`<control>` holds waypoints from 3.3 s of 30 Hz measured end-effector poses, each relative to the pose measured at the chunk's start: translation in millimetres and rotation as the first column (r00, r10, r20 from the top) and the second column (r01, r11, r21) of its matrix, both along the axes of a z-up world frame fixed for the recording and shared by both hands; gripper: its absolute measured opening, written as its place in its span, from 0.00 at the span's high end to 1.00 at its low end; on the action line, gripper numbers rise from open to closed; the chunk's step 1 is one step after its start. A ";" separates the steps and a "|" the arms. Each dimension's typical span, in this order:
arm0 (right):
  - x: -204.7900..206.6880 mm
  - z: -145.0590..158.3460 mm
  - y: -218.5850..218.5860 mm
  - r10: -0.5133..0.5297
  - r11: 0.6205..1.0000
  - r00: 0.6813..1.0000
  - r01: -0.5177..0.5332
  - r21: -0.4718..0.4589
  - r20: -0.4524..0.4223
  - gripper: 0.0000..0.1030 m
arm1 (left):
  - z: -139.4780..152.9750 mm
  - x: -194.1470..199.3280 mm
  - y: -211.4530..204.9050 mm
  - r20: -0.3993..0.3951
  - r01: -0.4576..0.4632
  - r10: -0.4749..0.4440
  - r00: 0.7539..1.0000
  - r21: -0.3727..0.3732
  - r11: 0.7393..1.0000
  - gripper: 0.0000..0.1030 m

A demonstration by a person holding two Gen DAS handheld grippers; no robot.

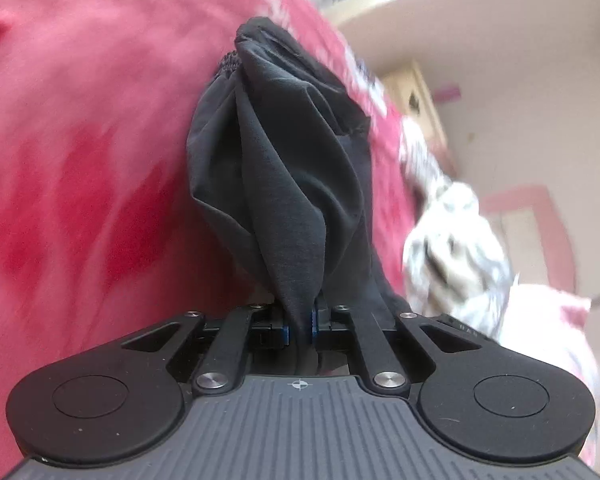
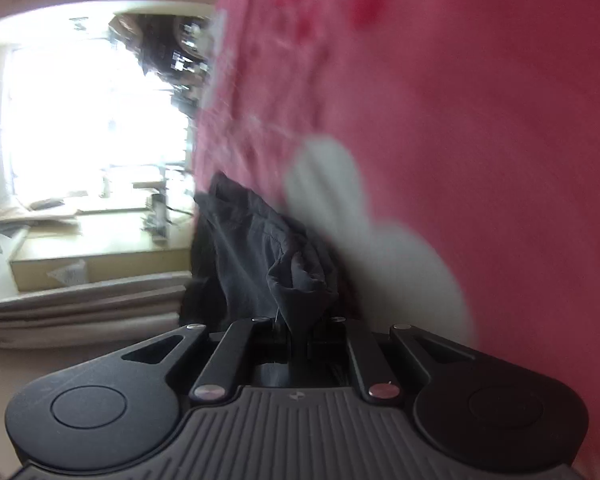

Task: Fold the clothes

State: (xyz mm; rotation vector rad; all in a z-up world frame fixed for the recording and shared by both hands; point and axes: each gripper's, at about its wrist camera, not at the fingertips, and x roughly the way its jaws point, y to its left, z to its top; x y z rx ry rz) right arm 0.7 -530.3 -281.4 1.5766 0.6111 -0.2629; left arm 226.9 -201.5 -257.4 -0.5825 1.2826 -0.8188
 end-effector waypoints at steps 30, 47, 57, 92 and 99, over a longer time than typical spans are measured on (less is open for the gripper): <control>134.0 125.0 231.8 0.680 -0.314 0.416 -0.579 -0.752 -0.604 0.58 | 5.3 -76.5 47.2 0.314 0.075 -0.181 0.932 0.323 0.943 0.69; 194.7 86.4 223.2 0.699 -0.335 0.374 -0.581 -0.742 -0.609 0.97 | -12.5 -77.6 55.2 0.345 0.093 -0.200 0.917 0.302 0.949 0.72; 153.8 153.1 118.1 0.561 0.075 0.759 -0.445 -0.892 -0.331 0.91 | -0.7 -85.9 50.9 0.392 0.086 -0.225 0.892 0.341 0.936 0.71; 140.1 58.5 50.4 0.543 0.159 0.733 -0.570 -0.806 -0.410 0.78 | 9.7 51.8 -35.0 0.476 -0.021 -0.118 0.871 0.276 0.961 0.70; 77.3 105.5 35.8 0.536 0.244 0.771 -0.533 -0.810 -0.346 0.78 | 38.4 38.6 10.8 0.425 -0.069 -0.012 0.905 0.173 0.983 0.69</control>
